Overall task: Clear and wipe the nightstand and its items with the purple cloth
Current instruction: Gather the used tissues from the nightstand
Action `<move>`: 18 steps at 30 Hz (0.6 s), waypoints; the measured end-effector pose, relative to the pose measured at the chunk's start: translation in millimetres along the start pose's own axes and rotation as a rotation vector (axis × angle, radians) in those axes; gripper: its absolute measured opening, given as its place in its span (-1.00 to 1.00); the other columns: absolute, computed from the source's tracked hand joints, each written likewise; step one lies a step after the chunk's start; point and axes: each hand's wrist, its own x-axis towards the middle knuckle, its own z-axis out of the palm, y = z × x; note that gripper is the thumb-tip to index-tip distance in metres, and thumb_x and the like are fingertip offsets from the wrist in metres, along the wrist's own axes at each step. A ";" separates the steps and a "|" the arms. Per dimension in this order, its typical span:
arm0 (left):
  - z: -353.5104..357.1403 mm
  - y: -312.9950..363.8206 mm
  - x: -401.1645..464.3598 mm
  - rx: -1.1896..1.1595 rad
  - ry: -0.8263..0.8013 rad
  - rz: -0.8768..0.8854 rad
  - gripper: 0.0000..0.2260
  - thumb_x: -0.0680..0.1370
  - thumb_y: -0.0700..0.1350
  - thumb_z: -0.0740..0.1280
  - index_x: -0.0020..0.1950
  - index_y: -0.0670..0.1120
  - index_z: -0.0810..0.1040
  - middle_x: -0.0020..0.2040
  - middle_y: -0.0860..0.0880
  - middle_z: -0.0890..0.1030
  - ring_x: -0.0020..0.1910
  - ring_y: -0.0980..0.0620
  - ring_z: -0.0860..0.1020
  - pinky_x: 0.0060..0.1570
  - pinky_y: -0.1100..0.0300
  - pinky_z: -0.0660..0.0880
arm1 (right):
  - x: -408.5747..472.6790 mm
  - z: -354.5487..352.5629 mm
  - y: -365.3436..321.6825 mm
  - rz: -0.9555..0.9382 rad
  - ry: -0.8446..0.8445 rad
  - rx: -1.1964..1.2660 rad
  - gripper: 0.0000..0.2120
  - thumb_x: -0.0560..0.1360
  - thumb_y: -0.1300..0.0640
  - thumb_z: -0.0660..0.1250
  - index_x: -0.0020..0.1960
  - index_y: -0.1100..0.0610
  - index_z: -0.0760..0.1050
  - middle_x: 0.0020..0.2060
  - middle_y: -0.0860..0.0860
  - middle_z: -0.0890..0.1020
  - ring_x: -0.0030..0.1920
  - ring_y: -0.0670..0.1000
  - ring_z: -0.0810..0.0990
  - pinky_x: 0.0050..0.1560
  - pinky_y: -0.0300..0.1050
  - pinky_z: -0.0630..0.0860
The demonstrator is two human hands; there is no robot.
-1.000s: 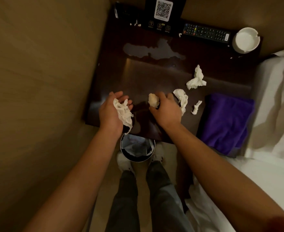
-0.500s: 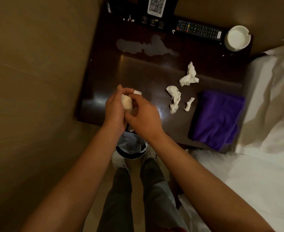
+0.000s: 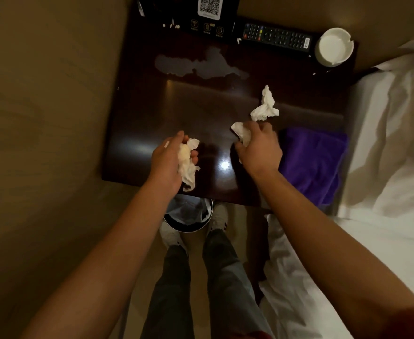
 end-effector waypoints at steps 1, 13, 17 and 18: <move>-1.0 -2.8 2.1 0.045 -0.008 0.014 -0.88 0.62 -0.11 0.38 -0.07 -0.14 0.58 -0.22 -0.12 0.63 -0.36 0.02 0.55 -0.33 0.15 0.52 | 1.0 2.8 0.5 -0.015 -0.014 -0.020 -0.57 0.51 0.01 0.43 0.36 0.01 0.50 0.26 0.12 0.51 0.24 0.21 0.53 0.02 0.08 0.54; 37.8 -14.4 1.9 0.029 -0.143 0.094 -0.84 0.67 -0.18 0.28 0.10 -0.06 0.66 -0.02 -0.08 0.74 -0.04 -0.01 0.72 -0.14 0.16 0.63 | -35.9 -19.9 -40.1 -0.283 0.000 0.454 -0.87 0.50 0.10 0.48 0.02 0.10 0.65 -0.13 -0.01 0.68 0.00 0.00 0.58 -0.04 -0.02 0.53; 40.2 -12.6 4.8 0.119 0.033 0.127 -0.89 0.62 -0.09 0.39 -0.08 -0.06 0.65 -0.22 -0.04 0.71 -0.22 0.02 0.69 -0.28 0.20 0.59 | -38.0 -22.5 -31.1 -0.364 0.072 0.417 -0.74 0.52 0.08 0.44 0.19 0.09 0.66 0.14 0.03 0.67 0.21 0.07 0.53 0.20 -0.06 0.46; 37.8 -11.1 6.7 0.146 0.058 0.129 -0.88 0.61 -0.06 0.39 -0.09 -0.06 0.64 -0.29 -0.03 0.69 -0.30 0.02 0.66 -0.34 0.20 0.57 | -35.2 -24.4 -21.4 -0.300 0.123 0.379 -0.68 0.52 0.06 0.42 0.25 0.08 0.61 0.20 0.04 0.64 0.23 0.08 0.52 0.21 -0.04 0.47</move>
